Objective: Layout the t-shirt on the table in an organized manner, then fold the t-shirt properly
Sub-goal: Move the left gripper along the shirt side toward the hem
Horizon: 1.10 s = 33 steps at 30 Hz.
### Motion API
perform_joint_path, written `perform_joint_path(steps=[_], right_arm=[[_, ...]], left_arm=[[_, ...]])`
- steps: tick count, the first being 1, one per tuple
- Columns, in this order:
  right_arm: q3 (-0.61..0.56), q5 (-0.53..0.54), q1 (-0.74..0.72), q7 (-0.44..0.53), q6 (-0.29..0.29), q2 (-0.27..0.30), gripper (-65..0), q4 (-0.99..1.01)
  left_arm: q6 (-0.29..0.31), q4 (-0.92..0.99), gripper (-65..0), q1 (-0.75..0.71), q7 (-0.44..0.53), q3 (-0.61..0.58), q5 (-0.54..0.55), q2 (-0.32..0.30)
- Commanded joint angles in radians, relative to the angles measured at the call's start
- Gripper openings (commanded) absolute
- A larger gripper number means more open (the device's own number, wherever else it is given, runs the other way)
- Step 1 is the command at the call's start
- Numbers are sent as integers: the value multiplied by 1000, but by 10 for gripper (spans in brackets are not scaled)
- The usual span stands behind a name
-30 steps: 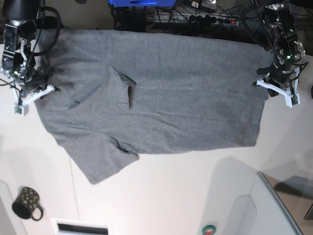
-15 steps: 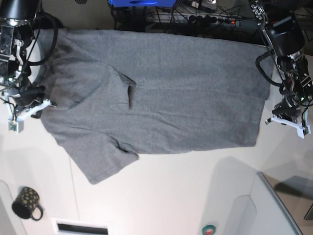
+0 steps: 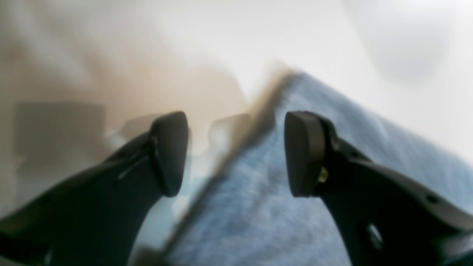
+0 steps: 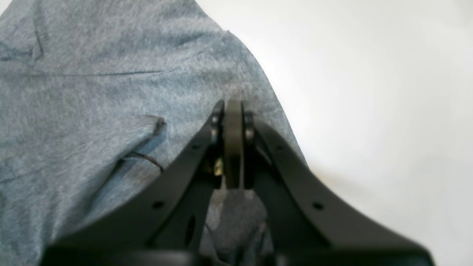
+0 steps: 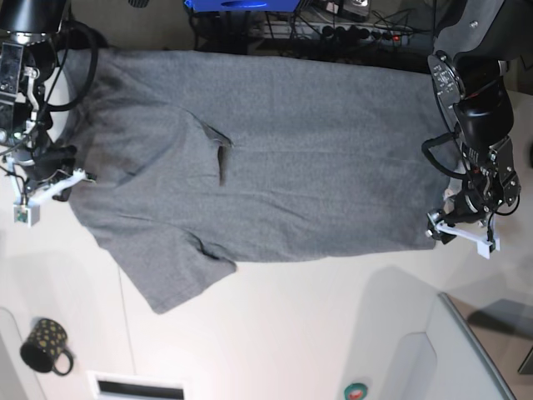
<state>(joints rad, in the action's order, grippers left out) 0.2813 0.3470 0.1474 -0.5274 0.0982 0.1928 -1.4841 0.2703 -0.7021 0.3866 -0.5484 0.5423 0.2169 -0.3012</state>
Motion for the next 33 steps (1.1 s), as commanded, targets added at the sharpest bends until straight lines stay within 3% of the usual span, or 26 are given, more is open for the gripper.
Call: perform_joint_path(steps=[1, 7, 13, 15, 19, 21, 29, 33], right_arm=[[3, 4, -12, 20, 5, 10, -644, -16], [3, 4, -13, 20, 108, 10, -648, -16], [5, 4, -13, 20, 114, 10, -648, -14], [5, 4, -13, 20, 116, 10, -648, -14], [5, 4, -19, 22, 116, 10, -648, 10], [9, 4, -32, 22, 119, 10, -648, 38], [2, 4, -65, 23, 127, 7, -648, 104], [-18, 4, -90, 22, 160, 7, -648, 129]], left_arm=[[-1, -8, -253, 31, 21, 0, 3, -19], [-1, 66, -255, 35, 78, -3, 2, -19], [-1, 169, -260, 25, 164, -132, 11, -22], [-1, 180, -326, 25, 181, -130, 11, -19], [-1, 178, -566, 31, 181, -130, 11, -19], [-1, 178, -650, 35, 181, -130, 11, -19], [-1, 40, -650, -10, 175, -139, 2, -2], [-1, -55, -650, -51, 175, -141, 0, 1]])
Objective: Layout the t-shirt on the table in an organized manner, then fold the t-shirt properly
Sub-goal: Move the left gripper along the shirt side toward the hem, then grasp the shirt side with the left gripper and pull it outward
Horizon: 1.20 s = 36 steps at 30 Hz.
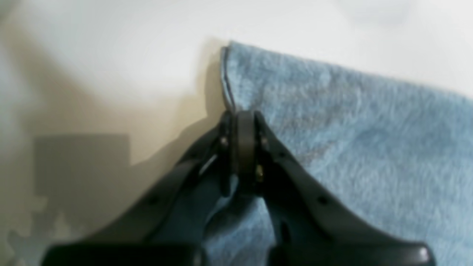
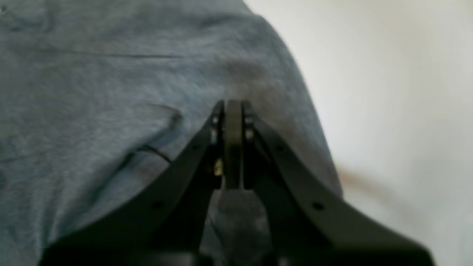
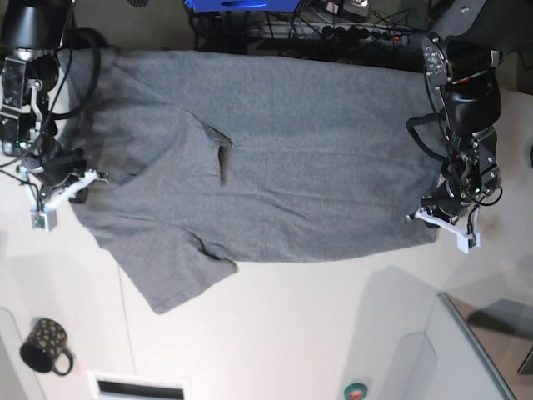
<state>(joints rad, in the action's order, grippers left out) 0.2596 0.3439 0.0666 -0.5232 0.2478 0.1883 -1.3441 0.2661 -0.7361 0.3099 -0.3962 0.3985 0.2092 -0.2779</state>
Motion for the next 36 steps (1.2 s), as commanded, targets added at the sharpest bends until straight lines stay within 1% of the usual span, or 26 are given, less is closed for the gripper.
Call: perform_joint_path(steps=[1, 6, 10, 16, 20, 23, 26, 32, 36], right_arm=[[-3, 7, -15, 18, 11, 12, -648, -2], [-35, 7, -29, 18, 12, 10, -648, 48], [-50, 7, -49, 19, 12, 9, -648, 104], [-50, 7, -67, 19, 12, 10, -648, 163], [-50, 7, -67, 19, 12, 9, -648, 163], [-50, 7, -67, 19, 12, 7, -648, 163], [-50, 7, -67, 19, 12, 7, -648, 163], [-50, 7, -67, 19, 12, 7, -648, 163], [-50, 7, -67, 16, 12, 7, -648, 163]], left_arm=[[3, -32, -650, 19, 23, -6, 8, -22], [3, -112, -650, -21, 23, -111, 8, -28], [3, -222, -650, -64, 23, -122, 8, -28], [3, -317, -650, -137, 23, -123, -1, -28], [3, -376, -650, -185, 23, -123, -93, -21], [3, -414, -650, -211, 27, -123, -135, -5], [3, -438, -650, -225, 24, -123, -159, -2], [3, -521, -650, -277, 23, -123, -172, -2], [3, -538, -650, -311, 27, -123, -271, 1]])
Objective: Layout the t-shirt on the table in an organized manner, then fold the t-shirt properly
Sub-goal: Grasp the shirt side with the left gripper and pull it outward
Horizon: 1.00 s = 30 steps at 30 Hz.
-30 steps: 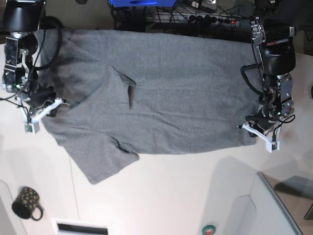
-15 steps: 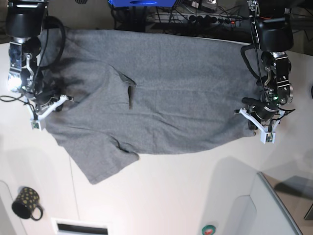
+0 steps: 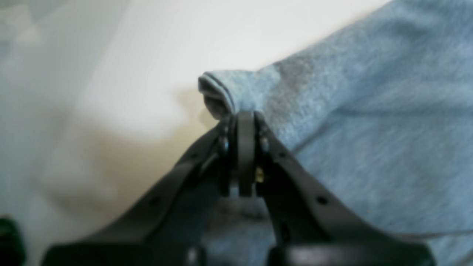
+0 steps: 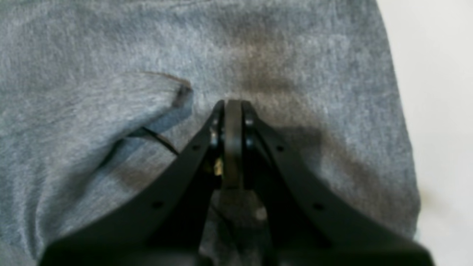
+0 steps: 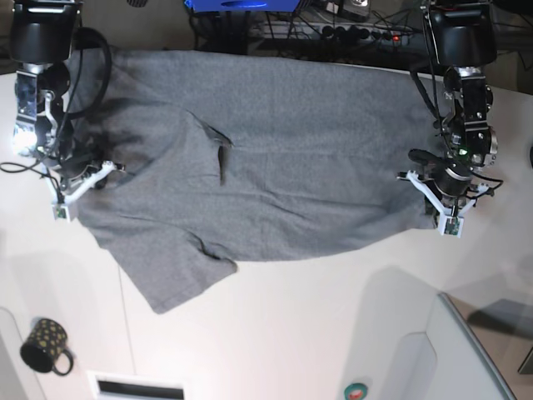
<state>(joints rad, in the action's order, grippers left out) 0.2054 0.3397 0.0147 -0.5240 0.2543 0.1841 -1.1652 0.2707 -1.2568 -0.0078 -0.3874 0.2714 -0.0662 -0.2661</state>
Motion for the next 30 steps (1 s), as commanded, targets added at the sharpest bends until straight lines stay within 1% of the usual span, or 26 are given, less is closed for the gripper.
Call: perform_joint_path(steps=[1, 4, 12, 22, 28, 29, 30], right_arm=[[4, 11, -15, 17, 6, 12, -648, -15], [4, 11, -15, 17, 6, 12, -648, -15], [4, 11, -15, 17, 6, 10, -648, -15], [4, 11, -15, 17, 6, 10, -648, -15], [4, 11, -15, 17, 6, 10, -648, -15], [4, 11, -15, 17, 6, 10, -648, -15], [4, 11, -15, 17, 6, 10, -648, -15]], left_arm=[[-1, -18, -650, -1, 20, 4, -16, -9], [-1, -31, -650, -30, 21, 4, -42, 0], [-1, -195, -650, -149, 15, 4, -51, -5], [-1, -208, -650, -202, 15, 4, -51, -3], [-1, -255, -650, -232, 15, 2, -51, -5], [-1, -265, -643, -240, 15, 2, -51, -5], [-1, -274, -615, -249, 15, 2, -51, -5]])
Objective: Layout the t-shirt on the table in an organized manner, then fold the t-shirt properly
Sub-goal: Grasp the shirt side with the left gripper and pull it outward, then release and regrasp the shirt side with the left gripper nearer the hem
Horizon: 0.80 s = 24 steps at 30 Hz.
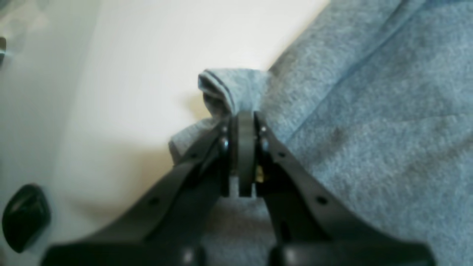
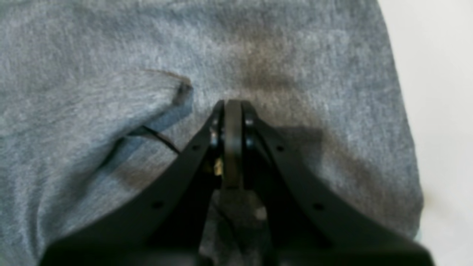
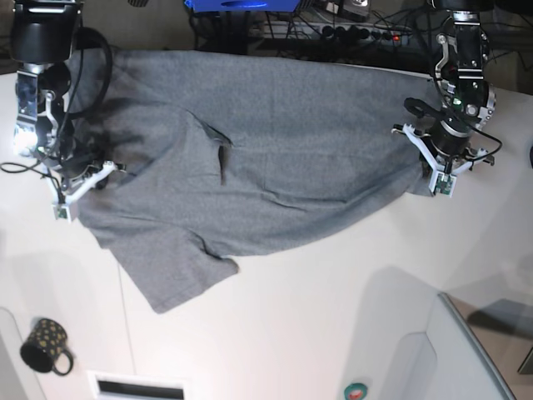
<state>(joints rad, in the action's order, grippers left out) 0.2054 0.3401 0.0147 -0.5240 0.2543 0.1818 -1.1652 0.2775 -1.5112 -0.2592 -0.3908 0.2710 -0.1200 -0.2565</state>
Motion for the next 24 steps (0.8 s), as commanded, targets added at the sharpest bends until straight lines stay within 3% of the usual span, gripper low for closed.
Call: perform_joint_path(steps=[1, 6, 17, 24], right_arm=[[4, 11, -15, 17, 6, 12, -648, -15], [4, 11, -15, 17, 6, 12, -648, -15], [4, 11, -15, 17, 6, 12, -648, -15], [4, 11, -15, 17, 6, 14, -648, -15]], left_arm=[[-8, -27, -583, -4, 19, 3, 3, -14], [-8, -39, -431, -19, 20, 3, 3, -14], [-8, -55, -232, 5, 19, 11, 13, -10], [-8, -108, -207, 19, 17, 15, 16, -10]])
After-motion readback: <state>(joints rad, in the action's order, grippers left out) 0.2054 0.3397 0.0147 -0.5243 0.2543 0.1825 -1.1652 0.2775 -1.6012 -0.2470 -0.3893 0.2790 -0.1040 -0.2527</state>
